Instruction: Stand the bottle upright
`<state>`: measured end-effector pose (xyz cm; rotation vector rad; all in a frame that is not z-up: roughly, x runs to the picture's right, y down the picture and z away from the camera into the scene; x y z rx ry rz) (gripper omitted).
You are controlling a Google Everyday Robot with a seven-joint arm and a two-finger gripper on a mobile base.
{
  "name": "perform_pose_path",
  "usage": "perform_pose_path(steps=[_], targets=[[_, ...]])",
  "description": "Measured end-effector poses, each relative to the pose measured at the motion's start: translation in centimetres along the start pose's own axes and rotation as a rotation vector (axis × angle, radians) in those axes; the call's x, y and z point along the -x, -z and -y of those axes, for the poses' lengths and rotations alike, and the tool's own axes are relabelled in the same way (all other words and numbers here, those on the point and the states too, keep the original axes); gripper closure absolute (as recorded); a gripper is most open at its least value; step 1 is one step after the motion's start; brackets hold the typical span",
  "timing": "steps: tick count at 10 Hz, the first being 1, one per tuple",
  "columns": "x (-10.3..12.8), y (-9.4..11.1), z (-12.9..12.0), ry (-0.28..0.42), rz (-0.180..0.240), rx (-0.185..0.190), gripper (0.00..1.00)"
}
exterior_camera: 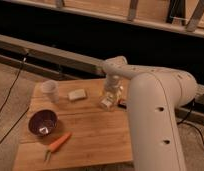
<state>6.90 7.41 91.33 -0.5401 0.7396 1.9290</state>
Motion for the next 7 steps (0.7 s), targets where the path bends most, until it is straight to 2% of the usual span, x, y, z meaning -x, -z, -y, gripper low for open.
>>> perform_pose_path(steps=[3, 7], targets=[[0.3, -0.5, -0.1, -0.005, -0.005, -0.009, 0.35], [1.7, 0.3, -0.3, -0.009, 0.009, -0.003, 0.35]])
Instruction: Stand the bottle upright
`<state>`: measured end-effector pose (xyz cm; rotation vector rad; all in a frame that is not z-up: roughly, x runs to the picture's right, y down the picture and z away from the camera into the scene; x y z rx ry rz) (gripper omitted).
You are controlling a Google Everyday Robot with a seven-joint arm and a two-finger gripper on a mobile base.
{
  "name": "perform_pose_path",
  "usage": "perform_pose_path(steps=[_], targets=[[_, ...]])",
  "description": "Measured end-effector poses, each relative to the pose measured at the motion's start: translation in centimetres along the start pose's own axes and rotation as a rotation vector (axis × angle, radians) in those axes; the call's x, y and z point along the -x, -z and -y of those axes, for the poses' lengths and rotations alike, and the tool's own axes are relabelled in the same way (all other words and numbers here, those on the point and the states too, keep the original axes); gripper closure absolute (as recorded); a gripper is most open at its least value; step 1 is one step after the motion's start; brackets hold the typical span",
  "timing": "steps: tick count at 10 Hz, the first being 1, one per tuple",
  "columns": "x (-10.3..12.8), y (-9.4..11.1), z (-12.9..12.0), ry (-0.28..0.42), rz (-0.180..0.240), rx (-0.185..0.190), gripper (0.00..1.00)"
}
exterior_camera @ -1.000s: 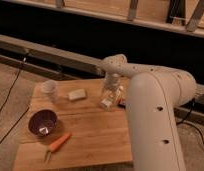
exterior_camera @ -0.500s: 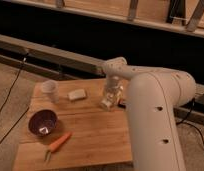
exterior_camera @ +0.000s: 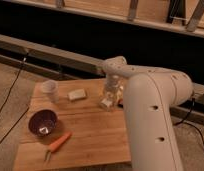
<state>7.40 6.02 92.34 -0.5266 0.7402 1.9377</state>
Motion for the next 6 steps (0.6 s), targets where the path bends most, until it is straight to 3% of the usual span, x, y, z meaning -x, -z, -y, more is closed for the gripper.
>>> perform_pose_path(steps=[6], targets=[[1.5, -1.0, 0.6, -0.012, -0.007, -0.006, 0.35]])
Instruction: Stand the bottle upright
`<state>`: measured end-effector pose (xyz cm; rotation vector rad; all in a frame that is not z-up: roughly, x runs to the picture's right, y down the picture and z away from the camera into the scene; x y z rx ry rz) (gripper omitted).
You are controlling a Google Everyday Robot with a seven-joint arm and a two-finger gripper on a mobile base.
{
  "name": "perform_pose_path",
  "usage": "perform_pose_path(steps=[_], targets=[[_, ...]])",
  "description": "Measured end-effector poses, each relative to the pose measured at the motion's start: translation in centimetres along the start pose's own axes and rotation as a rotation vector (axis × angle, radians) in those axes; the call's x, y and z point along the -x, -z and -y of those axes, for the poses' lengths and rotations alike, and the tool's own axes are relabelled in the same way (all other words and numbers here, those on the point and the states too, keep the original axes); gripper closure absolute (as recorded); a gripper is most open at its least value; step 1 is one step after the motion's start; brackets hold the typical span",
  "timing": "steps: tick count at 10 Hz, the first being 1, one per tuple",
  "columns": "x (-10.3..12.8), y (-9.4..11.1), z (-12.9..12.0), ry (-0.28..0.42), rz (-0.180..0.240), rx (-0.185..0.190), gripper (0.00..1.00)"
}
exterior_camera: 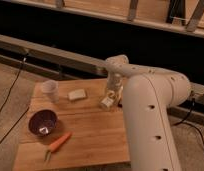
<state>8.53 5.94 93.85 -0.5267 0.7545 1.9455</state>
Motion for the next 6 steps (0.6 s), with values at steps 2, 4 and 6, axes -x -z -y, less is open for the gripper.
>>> perform_pose_path(steps=[2, 4, 6], targets=[[0.6, -0.3, 0.0, -0.008, -0.002, -0.002, 0.35], [1.3, 0.0, 0.1, -0.013, 0.003, -0.007, 0.35], [1.8, 0.1, 0.3, -0.013, 0.006, -0.014, 0.35]])
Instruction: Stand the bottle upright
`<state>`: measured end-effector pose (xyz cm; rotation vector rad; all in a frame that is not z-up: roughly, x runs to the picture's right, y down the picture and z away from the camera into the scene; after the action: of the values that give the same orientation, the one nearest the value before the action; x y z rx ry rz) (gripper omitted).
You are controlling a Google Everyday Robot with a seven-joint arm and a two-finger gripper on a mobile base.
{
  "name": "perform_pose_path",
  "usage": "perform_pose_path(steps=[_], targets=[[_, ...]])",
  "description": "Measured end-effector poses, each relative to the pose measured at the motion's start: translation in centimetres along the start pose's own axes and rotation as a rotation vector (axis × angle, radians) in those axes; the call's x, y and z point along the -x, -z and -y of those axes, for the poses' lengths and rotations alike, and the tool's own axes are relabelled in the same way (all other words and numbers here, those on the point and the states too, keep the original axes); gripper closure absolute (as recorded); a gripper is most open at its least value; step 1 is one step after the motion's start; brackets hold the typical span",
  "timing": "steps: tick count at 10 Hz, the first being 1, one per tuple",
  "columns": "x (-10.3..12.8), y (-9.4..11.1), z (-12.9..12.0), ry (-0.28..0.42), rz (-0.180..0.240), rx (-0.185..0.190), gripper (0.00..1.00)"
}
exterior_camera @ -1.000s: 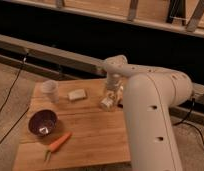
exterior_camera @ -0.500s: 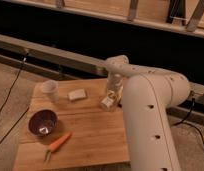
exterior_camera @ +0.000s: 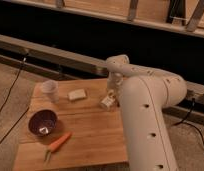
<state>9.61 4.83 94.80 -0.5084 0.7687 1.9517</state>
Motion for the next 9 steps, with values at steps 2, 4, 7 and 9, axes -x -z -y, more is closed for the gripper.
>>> perform_pose_path(steps=[2, 4, 7, 9], targets=[[0.27, -0.19, 0.07, 0.003, -0.001, -0.007, 0.35], [0.35, -0.55, -0.06, 0.005, -0.005, -0.009, 0.36], [0.61, -0.83, -0.23, 0.004, -0.009, -0.003, 0.66], [0.74, -0.8, -0.11, 0.007, -0.01, 0.001, 0.88]])
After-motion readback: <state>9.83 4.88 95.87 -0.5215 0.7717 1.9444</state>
